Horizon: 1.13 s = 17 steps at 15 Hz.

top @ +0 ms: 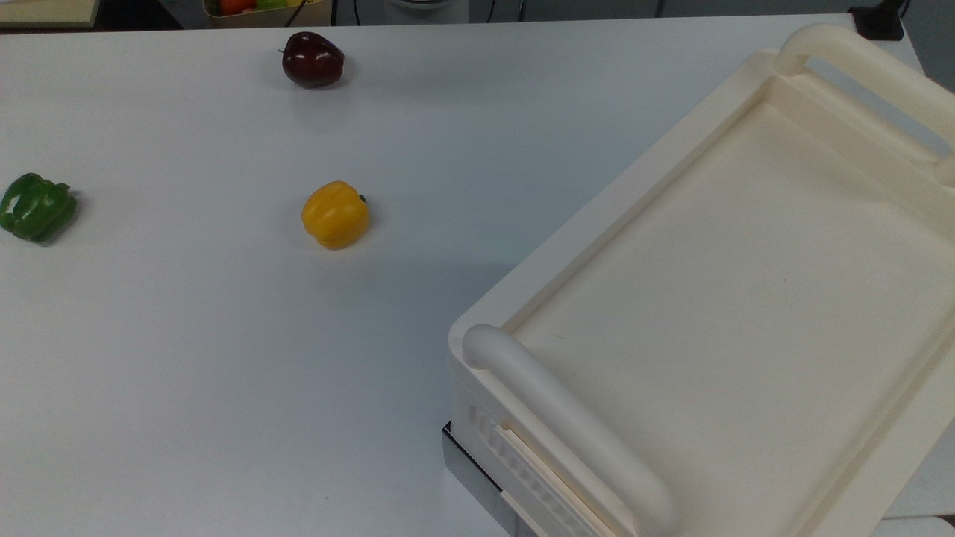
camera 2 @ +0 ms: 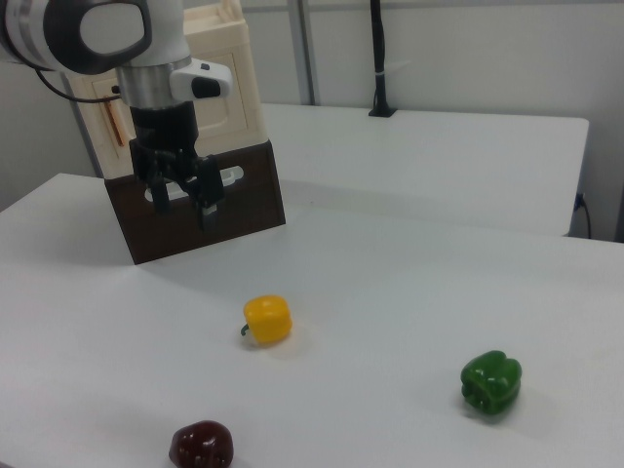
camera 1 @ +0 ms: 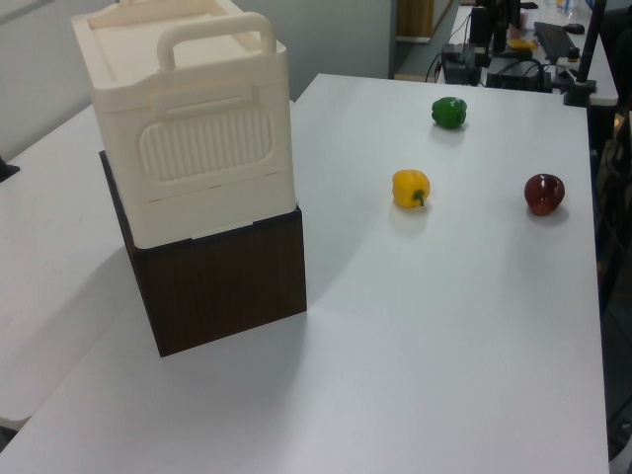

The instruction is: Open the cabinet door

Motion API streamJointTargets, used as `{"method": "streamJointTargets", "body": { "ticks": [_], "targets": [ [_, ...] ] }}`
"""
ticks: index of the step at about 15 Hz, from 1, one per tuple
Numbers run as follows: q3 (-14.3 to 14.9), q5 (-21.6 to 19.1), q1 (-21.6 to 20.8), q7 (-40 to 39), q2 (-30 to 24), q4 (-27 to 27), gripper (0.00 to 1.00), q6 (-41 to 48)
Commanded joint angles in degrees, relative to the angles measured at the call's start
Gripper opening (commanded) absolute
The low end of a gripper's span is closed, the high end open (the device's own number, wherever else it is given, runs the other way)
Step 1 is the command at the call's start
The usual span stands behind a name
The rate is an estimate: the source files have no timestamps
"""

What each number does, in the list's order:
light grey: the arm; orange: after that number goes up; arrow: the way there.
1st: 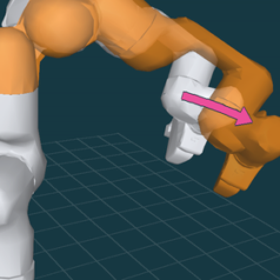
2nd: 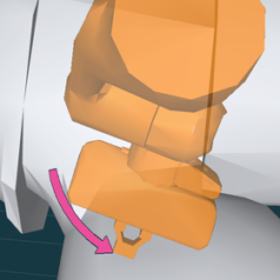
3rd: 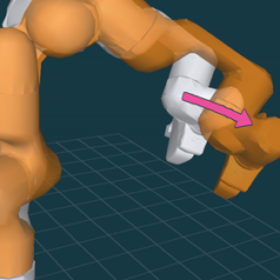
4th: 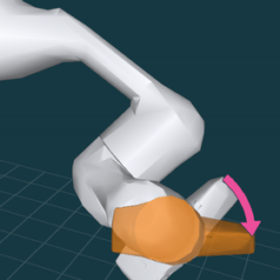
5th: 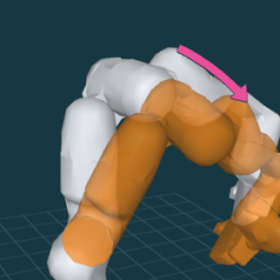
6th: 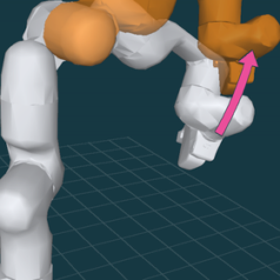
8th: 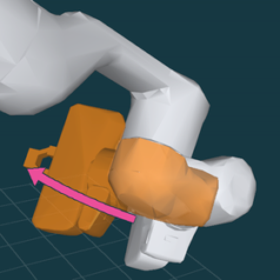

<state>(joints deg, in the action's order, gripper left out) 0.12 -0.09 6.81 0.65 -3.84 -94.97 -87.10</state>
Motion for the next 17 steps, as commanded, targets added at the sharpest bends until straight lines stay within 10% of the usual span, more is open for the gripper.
{"method": "streamJointTargets", "body": {
  "ticks": [1, 17],
  "targets": [
    [-0.03, 0.8, 0.05, -0.74, -0.73, 0.4, 1.0, 1.93],
    [-0.03, -0.34, 0.58, -3.99, -0.29, 1.81, 1.0, 1.49]
  ]
}}
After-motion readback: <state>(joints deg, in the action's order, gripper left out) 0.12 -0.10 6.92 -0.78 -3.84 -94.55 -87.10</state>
